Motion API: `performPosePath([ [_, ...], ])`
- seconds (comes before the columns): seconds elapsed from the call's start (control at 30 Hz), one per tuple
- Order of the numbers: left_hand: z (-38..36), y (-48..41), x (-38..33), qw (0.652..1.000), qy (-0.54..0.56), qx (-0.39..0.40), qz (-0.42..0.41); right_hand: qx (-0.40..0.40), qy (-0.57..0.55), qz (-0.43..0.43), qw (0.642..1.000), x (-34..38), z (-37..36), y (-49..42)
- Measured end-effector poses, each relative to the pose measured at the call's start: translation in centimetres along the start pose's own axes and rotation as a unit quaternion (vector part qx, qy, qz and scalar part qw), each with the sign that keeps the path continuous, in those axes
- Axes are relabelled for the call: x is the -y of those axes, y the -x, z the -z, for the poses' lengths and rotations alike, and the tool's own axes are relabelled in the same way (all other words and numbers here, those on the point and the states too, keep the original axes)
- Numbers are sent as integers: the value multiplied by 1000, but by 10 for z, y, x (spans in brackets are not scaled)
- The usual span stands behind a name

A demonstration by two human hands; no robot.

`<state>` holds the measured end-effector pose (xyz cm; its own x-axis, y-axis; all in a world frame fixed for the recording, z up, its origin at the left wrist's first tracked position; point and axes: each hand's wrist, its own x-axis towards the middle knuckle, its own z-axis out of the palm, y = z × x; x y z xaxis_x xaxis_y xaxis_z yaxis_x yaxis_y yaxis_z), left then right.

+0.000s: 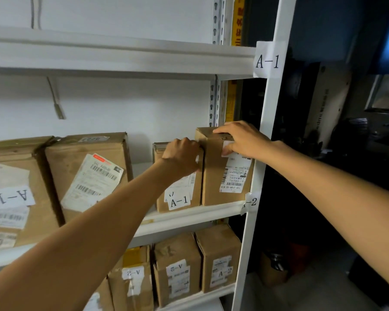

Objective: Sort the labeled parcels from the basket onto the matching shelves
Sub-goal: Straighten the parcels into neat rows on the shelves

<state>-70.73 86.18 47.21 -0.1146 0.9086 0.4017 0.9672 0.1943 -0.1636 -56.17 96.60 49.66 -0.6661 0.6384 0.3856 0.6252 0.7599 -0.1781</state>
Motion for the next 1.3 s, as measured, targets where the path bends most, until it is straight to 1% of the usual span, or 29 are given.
performPosePath([
  [0.07,3,-2,-1,1000,8,5,6,2,17,2,1000,2,0,-1],
  [0.13,8,-1,2,999,33,12,8,24,40,4,999,7,3,-2],
  [0.2,15,6,7,999,52,-6,11,49,64,6,997,17,8,-1],
  [0.23,19,10,12,998,57,-22,14,50,83,13,995,25,9,1],
  [0.33,37,31,37,996,53,-70,25,-2,147,62,987,59,7,6],
  [0.4,51,52,67,994,40,-86,45,-30,111,102,988,90,-1,5],
  [0.5,68,95,120,991,24,-95,93,-43,43,155,986,142,-14,0],
  [0.6,76,138,170,987,0,-96,126,-49,36,200,978,194,-30,-2],
  [0.67,81,160,198,986,-15,-87,144,-38,32,214,976,226,-41,-4],
  [0.7,83,169,211,985,-26,-73,154,-29,29,217,975,240,-47,-5],
  [0.77,84,186,233,983,-41,-17,177,-3,6,219,976,264,-56,-6],
  [0.83,81,198,249,982,-34,27,186,31,-45,209,976,280,-65,-6],
  [0.9,77,204,257,985,-34,26,170,40,-82,189,978,288,-71,-5],
  [1.0,71,202,258,989,-58,-6,139,4,-83,174,981,282,-70,-4],
  [1.1,68,194,256,987,-54,-10,149,-26,-60,180,982,271,-66,0],
  [1.23,68,186,253,985,-72,-9,158,-26,-69,183,980,263,-64,1],
  [1.3,66,183,250,984,-83,-15,160,-41,-51,186,980,258,-62,0],
])
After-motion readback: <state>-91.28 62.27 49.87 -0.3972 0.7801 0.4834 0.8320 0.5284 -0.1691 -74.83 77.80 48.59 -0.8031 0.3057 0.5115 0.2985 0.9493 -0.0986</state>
